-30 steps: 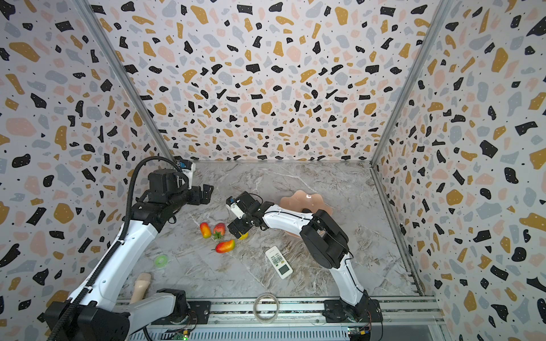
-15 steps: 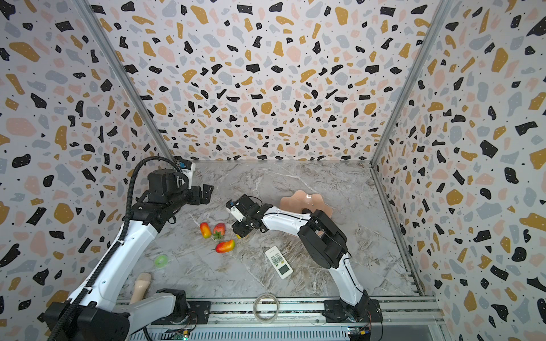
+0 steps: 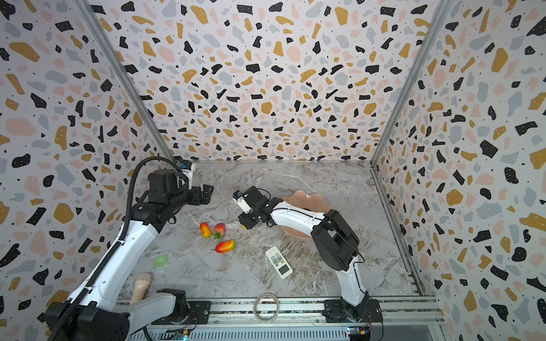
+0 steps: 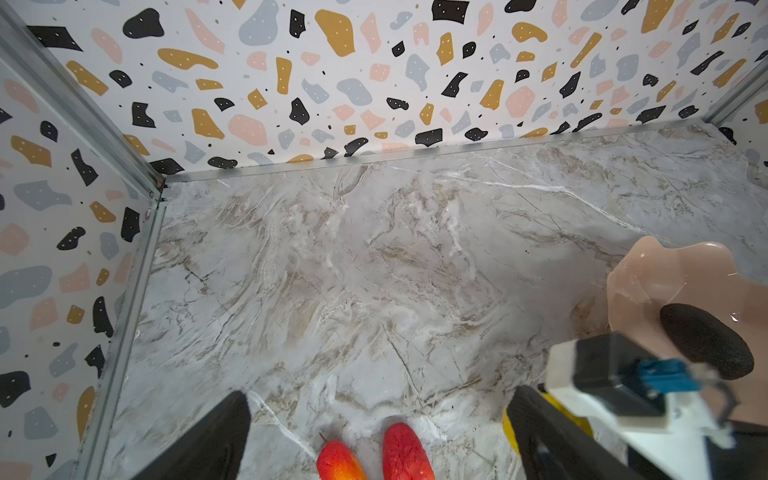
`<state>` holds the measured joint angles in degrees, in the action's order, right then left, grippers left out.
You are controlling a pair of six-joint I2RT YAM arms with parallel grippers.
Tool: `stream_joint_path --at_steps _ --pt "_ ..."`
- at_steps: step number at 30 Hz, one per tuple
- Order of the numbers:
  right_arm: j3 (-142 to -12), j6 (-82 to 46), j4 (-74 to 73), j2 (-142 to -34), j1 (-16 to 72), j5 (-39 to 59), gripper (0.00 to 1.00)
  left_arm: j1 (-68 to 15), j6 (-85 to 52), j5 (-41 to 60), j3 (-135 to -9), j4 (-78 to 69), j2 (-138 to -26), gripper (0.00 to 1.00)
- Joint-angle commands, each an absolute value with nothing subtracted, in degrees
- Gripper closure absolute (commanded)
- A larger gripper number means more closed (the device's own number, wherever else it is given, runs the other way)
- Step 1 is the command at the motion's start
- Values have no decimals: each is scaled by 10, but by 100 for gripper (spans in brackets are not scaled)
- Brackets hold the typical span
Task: Place and organize the fake fruits in the fruit bowl
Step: 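Carry the yellow apple with the right gripper into the bowl beside the avocado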
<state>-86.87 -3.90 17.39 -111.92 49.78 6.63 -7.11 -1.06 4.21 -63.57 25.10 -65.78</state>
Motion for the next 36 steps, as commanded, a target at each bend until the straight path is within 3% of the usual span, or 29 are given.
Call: stream_joint_path --at_steps 1,16,36 --pt "-862 -22 206 -1045 473 32 78 -69 -10 44 -629 229 -649 1" --pt "-751 -20 265 -910 314 -74 82 -69 -10 45 -630 230 -656 1" --pt "-707 -17 196 -987 284 -25 83 -69 -10 45 -631 230 -660 0"
